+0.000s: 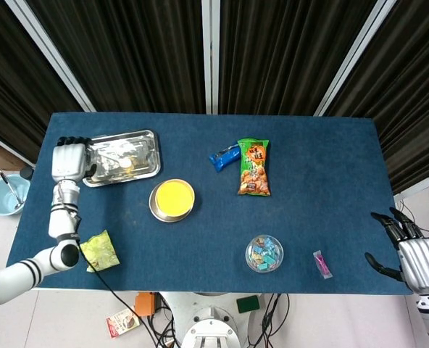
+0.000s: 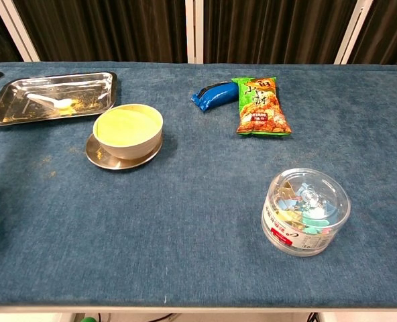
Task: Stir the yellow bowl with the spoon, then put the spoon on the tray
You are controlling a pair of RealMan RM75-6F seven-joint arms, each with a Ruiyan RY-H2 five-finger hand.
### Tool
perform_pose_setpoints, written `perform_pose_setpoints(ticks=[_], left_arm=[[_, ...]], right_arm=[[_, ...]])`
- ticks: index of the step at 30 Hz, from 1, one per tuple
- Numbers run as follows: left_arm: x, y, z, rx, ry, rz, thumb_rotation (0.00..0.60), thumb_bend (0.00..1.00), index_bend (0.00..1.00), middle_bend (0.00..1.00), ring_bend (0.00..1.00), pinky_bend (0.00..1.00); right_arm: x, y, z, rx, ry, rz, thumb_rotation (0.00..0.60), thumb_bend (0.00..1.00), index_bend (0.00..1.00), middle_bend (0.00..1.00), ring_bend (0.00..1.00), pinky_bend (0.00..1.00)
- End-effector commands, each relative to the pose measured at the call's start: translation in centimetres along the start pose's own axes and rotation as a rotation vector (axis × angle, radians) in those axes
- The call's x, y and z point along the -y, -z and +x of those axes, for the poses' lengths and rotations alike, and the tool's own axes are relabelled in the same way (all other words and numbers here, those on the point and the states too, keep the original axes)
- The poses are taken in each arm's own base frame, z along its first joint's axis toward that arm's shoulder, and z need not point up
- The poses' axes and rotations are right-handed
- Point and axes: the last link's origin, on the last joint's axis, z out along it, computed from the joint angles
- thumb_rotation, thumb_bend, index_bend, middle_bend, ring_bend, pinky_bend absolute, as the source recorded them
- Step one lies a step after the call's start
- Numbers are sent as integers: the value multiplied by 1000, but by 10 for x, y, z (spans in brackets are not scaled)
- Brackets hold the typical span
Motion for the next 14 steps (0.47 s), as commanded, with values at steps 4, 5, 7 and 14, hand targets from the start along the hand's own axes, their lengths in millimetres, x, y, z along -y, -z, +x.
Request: perform_pose_setpoints(ticks=[4, 5, 7, 14], left_arm=[[62, 122, 39, -53, -69, -126, 600, 249, 293, 267, 188, 134], [67, 133, 40, -65, -77, -125, 600, 249, 293, 267, 187, 134], [76, 160, 41, -98, -74, -127, 600, 250, 293, 267, 188, 134], [99, 218, 35, -89, -48, -106, 600, 249, 294, 268, 188, 134]], right_arm=[[-3, 3, -1, -1, -20, 10, 600, 255, 174, 216, 78, 190], [-3, 5, -2, -3, -23, 12, 600, 255, 174, 216, 78, 190], [-4, 8, -4, -7, -25, 13, 600, 254, 174, 216, 78, 189], [-5, 13, -9, -18, -24, 16, 600, 269, 174, 215, 78, 189]])
